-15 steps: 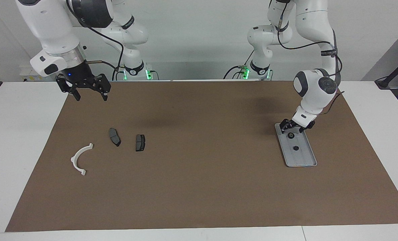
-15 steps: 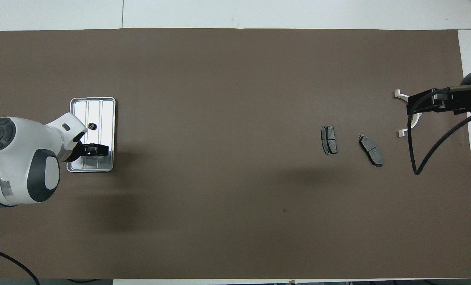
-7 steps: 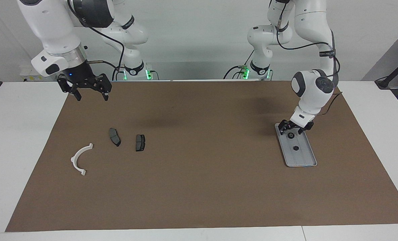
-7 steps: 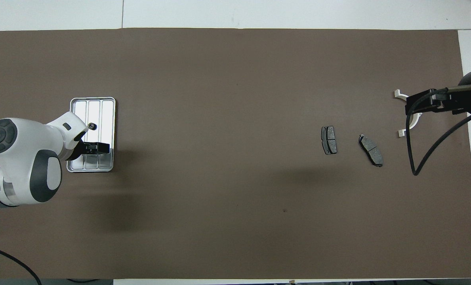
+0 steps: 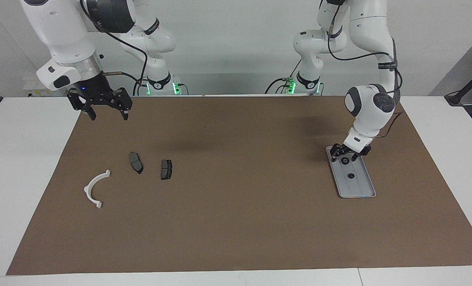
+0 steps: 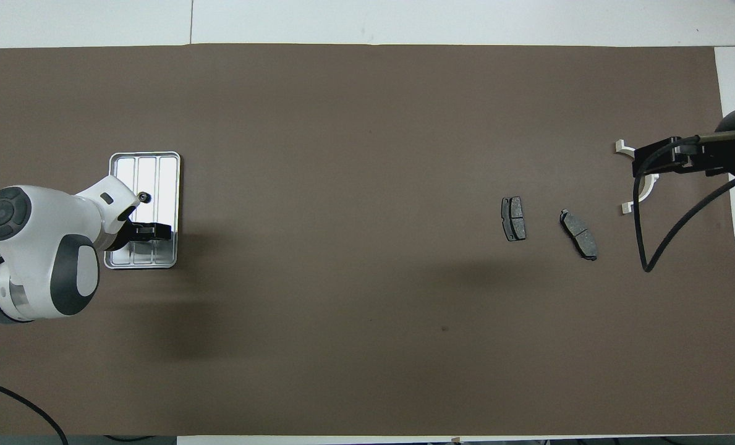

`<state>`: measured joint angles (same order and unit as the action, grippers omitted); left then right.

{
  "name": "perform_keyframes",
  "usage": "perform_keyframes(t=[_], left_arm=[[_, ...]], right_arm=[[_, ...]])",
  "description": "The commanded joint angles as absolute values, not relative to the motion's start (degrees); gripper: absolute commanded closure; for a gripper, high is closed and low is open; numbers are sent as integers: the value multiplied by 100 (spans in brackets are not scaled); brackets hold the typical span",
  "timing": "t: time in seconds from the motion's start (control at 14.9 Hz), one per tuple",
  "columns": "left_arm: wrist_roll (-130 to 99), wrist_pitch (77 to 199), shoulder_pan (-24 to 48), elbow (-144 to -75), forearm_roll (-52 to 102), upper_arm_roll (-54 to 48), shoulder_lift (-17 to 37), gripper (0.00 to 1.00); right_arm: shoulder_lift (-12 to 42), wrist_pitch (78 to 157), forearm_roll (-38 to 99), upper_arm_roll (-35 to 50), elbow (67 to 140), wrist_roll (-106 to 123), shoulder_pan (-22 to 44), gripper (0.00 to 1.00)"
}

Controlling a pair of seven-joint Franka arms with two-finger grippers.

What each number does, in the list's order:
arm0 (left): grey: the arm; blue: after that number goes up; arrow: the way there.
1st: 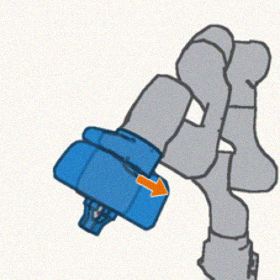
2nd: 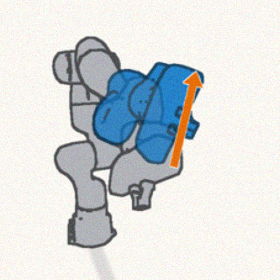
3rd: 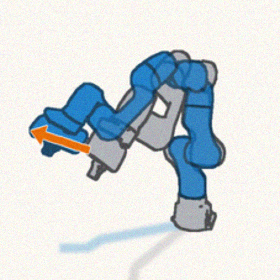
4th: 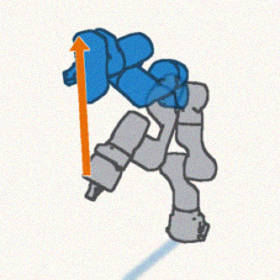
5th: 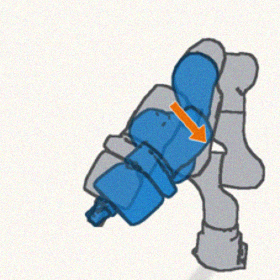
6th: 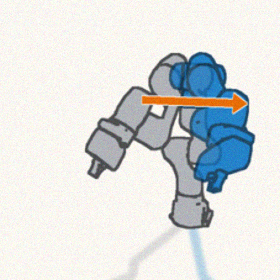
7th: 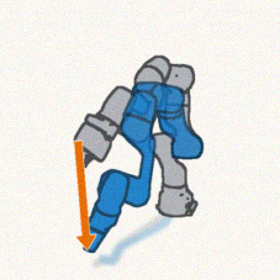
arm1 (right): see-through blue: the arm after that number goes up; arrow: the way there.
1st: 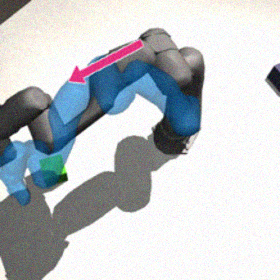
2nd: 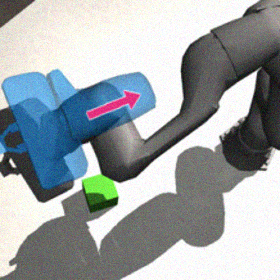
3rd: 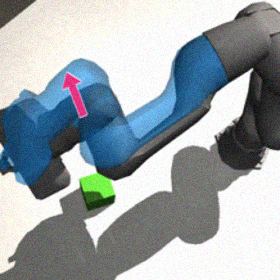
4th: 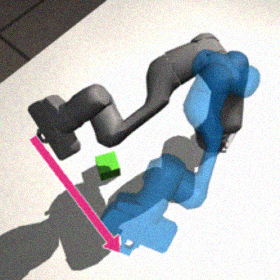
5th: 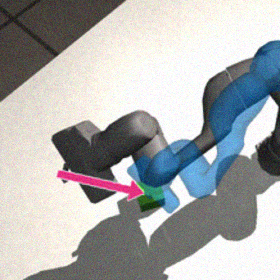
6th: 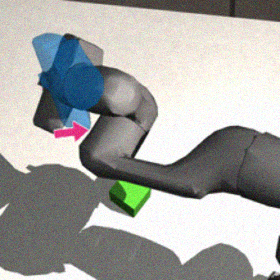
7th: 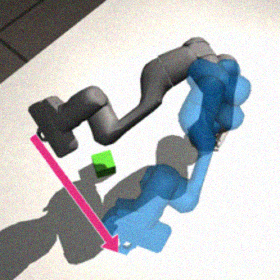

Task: Place bearing gear from tray to pile
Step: 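Lower and close the left gripper on the black gear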

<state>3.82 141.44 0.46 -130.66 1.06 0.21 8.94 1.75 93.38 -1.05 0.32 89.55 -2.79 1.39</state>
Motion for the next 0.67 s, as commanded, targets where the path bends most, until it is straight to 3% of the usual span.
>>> perform_keyframes(t=[0.0,0.27,0.61], left_arm=[[396,14388,97,-13148,105,79,940,22],[369,14396,114,-13148,105,79,940,53],[378,14396,123,-13148,105,79,949,78]], right_arm=[[18,9519,-44,53,9176,-79,114,0],[18,9519,-44,44,9176,-79,105,0],[9,9536,-44,53,9219,-97,105,0]])
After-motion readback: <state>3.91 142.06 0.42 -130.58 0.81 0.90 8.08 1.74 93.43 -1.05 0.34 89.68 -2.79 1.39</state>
